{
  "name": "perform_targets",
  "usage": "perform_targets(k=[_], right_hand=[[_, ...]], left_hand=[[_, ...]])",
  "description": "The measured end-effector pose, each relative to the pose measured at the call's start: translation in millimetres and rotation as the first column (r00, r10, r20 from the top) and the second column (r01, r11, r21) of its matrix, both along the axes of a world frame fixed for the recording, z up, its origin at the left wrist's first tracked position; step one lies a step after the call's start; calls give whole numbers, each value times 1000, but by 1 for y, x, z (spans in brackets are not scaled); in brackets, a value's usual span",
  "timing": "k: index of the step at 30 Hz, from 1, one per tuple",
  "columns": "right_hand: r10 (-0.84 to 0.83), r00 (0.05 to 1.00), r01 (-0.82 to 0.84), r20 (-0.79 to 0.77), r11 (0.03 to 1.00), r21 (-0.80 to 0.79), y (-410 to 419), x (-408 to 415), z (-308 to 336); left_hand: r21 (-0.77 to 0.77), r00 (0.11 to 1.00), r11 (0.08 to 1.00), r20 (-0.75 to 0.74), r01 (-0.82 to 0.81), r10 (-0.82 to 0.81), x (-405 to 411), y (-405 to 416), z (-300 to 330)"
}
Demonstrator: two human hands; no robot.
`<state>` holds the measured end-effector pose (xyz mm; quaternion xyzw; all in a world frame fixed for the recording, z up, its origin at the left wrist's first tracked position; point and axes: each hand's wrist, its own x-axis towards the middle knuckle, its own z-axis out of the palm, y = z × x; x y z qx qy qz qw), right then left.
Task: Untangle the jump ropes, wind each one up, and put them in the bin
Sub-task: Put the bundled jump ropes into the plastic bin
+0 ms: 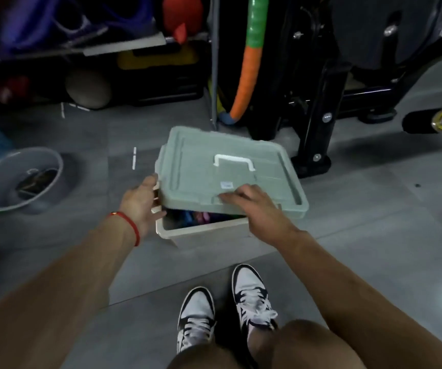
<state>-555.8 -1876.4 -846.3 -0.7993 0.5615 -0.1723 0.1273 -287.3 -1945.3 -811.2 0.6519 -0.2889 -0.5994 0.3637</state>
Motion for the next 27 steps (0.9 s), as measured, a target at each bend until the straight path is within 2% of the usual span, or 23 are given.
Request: perform_targets(k=[2, 5, 6, 8, 10, 12, 14, 15, 18, 20, 24, 27], right_hand=[[99, 992, -98, -84, 995, 16, -10, 16, -19], [163, 979, -156, -119, 985, 68, -16, 26, -41], [162, 981, -156, -105, 986, 66, -18, 24, -45], [105, 991, -106, -82, 994, -3, -24, 16, -48], [-57, 998, 56, -8, 994, -89, -37, 0, -48], [-304, 953, 303, 8, 947, -104, -56, -20, -50], [-546, 831, 552, -109, 832, 43, -74, -43, -55], [-619, 774, 634, -135, 758, 157, -81, -54, -59], [-757, 653, 654, 20, 577, 489, -91, -78, -73], [-809, 576, 639, 113, 532, 556, -92, -81, -84], [-866, 474, 671, 158, 471, 573, -97, -82, -88], [-933, 301, 528, 199, 337, 780, -102, -96, -93]], left_hand=[[1, 978, 1000, 207, 5, -5, 9, -7, -21], [58, 851, 988, 503, 141, -151, 14, -5, -43], [58, 825, 985, 540, 159, -165, 17, -8, -53], [17, 834, 985, 529, 169, -153, 17, -12, -68], [-30, 826, 982, 545, 187, -141, 15, -15, -76], [-56, 754, 959, 631, 279, -183, 16, -16, -81], [-39, 692, 943, 690, 330, -213, 18, -18, -86], [-21, 700, 950, 681, 313, -215, 19, -18, -89], [54, 890, 992, 436, 117, -129, 20, -19, -97], [122, 956, 992, 284, 45, -78, 21, -20, -102], [144, 984, 989, 168, 30, -54, 23, -23, -113], [142, 989, 989, 135, 44, -63, 21, -20, -115]])
